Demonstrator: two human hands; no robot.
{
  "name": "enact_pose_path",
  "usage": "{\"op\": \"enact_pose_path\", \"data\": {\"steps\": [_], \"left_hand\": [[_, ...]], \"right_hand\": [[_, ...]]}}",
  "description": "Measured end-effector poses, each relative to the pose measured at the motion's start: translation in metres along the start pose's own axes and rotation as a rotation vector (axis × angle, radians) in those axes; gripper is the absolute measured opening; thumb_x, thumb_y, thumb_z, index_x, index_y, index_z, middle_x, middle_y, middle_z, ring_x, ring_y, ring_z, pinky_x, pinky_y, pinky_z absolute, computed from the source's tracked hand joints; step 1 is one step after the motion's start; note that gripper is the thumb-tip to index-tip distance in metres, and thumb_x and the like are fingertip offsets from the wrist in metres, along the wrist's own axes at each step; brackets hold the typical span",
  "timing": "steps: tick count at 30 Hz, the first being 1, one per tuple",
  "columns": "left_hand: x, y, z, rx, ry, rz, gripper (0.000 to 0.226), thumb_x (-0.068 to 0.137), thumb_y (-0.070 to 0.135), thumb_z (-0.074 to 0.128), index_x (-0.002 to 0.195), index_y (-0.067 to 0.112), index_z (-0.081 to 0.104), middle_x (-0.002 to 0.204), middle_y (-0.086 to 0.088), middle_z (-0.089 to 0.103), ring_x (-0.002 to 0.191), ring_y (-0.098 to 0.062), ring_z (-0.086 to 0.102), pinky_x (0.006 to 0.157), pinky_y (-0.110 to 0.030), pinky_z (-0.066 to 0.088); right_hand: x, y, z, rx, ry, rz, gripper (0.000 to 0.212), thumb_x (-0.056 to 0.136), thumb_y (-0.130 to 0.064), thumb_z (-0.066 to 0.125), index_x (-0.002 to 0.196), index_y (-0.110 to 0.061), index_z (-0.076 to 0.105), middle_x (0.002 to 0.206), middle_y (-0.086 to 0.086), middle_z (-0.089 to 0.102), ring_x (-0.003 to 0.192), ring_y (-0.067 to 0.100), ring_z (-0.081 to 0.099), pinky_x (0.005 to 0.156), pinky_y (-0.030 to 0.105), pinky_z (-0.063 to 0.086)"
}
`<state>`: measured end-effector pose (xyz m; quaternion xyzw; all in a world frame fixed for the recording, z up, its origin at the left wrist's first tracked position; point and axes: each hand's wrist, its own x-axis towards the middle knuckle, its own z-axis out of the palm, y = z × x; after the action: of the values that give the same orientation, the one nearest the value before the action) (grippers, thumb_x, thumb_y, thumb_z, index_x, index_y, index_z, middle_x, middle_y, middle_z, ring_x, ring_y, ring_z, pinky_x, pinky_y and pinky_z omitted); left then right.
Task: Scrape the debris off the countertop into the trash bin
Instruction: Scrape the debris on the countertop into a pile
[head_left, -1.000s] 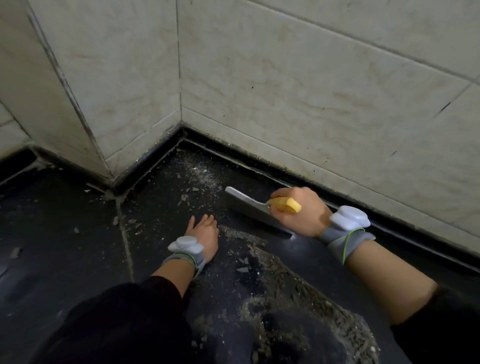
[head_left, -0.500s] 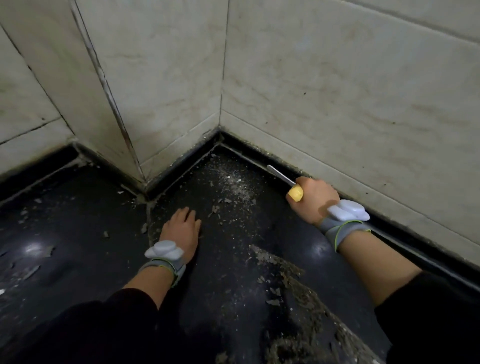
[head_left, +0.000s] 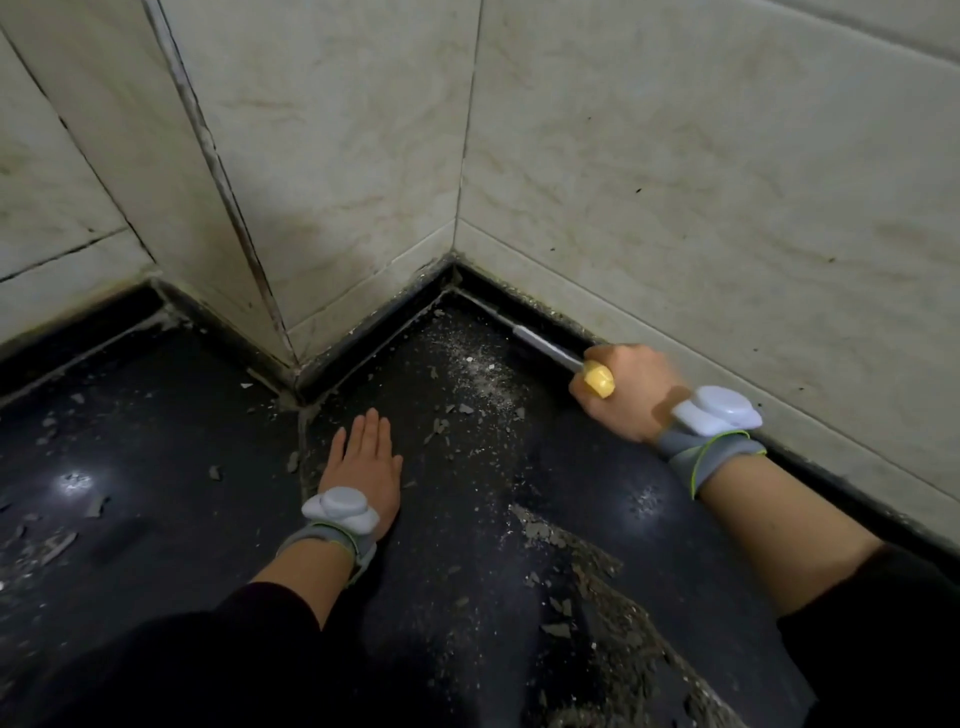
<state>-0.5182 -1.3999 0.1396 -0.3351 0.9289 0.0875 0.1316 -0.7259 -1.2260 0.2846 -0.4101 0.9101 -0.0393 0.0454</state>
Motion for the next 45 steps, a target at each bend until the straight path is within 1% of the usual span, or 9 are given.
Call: {"op": "enact_pose_path", "data": {"steps": [7, 12, 19, 26, 29, 32, 37, 41, 45], "left_hand": [[0.003, -0.002, -0.002, 0.020, -0.034, 0.019, 0.057, 0.105, 0.030, 0.013, 0.152, 0.005, -0.007, 0.160, -0.010, -0.013, 0.149, -0.023, -0.007, 0.120, -0.034, -0.003], [0.003, -0.001, -0.004, 0.021, -0.052, 0.013, 0.057, 0.105, 0.030, 0.012, 0.152, 0.005, -0.008, 0.160, -0.010, -0.013, 0.149, -0.023, -0.007, 0.119, -0.032, -0.003], [0.004, -0.002, -0.003, -0.011, -0.080, 0.008, 0.057, 0.105, 0.031, 0.012, 0.152, 0.006, -0.011, 0.159, -0.009, -0.017, 0.148, -0.022, -0.010, 0.120, -0.032, -0.002], [0.005, -0.002, -0.002, -0.020, -0.069, 0.013, 0.057, 0.106, 0.031, 0.013, 0.152, 0.006, -0.010, 0.159, -0.009, -0.017, 0.148, -0.023, -0.011, 0.120, -0.032, -0.003], [0.005, -0.002, -0.002, -0.035, -0.062, 0.011, 0.057, 0.106, 0.031, 0.012, 0.151, 0.007, -0.011, 0.159, -0.009, -0.018, 0.148, -0.022, -0.012, 0.120, -0.032, -0.004], [0.004, -0.002, -0.002, -0.044, -0.063, 0.010, 0.057, 0.105, 0.031, 0.012, 0.151, 0.007, -0.012, 0.159, -0.008, -0.019, 0.148, -0.022, -0.012, 0.121, -0.032, -0.003], [0.003, -0.003, -0.001, -0.067, -0.048, 0.017, 0.057, 0.106, 0.031, 0.012, 0.151, 0.007, -0.012, 0.159, -0.008, -0.019, 0.148, -0.022, -0.013, 0.121, -0.032, -0.003], [0.004, -0.003, 0.001, -0.070, -0.043, 0.019, 0.057, 0.106, 0.031, 0.013, 0.151, 0.008, -0.012, 0.159, -0.007, -0.019, 0.148, -0.021, -0.013, 0.121, -0.033, -0.003], [0.003, -0.004, 0.002, -0.060, -0.044, 0.013, 0.057, 0.106, 0.031, 0.013, 0.151, 0.007, -0.012, 0.159, -0.007, -0.019, 0.148, -0.022, -0.012, 0.121, -0.032, -0.002]], "right_hand": [[0.022, -0.021, 0.023, -0.045, -0.005, -0.027, 0.024, 0.085, -0.032, 0.057, 0.093, -0.009, 0.059, 0.099, 0.014, 0.065, 0.091, 0.036, 0.061, 0.067, 0.031, 0.036], [0.018, -0.030, 0.004, -0.002, -0.045, -0.131, 0.021, 0.082, -0.037, 0.055, 0.071, -0.019, 0.054, 0.074, 0.007, 0.061, 0.074, 0.034, 0.060, 0.061, 0.031, 0.043], [0.045, -0.040, 0.014, -0.050, 0.045, -0.022, 0.024, 0.086, -0.034, 0.054, 0.089, -0.011, 0.059, 0.094, 0.015, 0.066, 0.085, 0.038, 0.062, 0.063, 0.030, 0.037], [0.059, -0.058, 0.021, -0.027, -0.065, -0.030, 0.022, 0.083, -0.029, 0.056, 0.090, -0.008, 0.061, 0.092, 0.014, 0.067, 0.083, 0.036, 0.063, 0.064, 0.032, 0.044], [0.057, -0.057, 0.005, -0.011, -0.097, -0.061, 0.022, 0.081, -0.033, 0.058, 0.080, -0.012, 0.063, 0.082, 0.013, 0.065, 0.077, 0.035, 0.062, 0.063, 0.033, 0.048], [0.064, -0.057, -0.007, 0.099, -0.048, -0.006, 0.030, 0.081, -0.035, 0.061, 0.062, -0.013, 0.052, 0.071, 0.014, 0.059, 0.070, 0.034, 0.059, 0.058, 0.031, 0.041], [0.081, -0.059, 0.010, 0.090, 0.023, 0.025, 0.029, 0.086, -0.035, 0.059, 0.087, -0.007, 0.063, 0.092, 0.021, 0.066, 0.085, 0.040, 0.062, 0.064, 0.033, 0.043], [0.089, -0.073, 0.024, 0.062, 0.049, 0.038, 0.033, 0.090, -0.037, 0.055, 0.092, -0.005, 0.062, 0.095, 0.023, 0.066, 0.087, 0.042, 0.062, 0.070, 0.039, 0.048], [0.089, -0.077, 0.029, 0.032, -0.005, -0.023, 0.028, 0.088, -0.034, 0.056, 0.090, -0.006, 0.060, 0.093, 0.020, 0.065, 0.085, 0.040, 0.062, 0.064, 0.035, 0.043]]}}
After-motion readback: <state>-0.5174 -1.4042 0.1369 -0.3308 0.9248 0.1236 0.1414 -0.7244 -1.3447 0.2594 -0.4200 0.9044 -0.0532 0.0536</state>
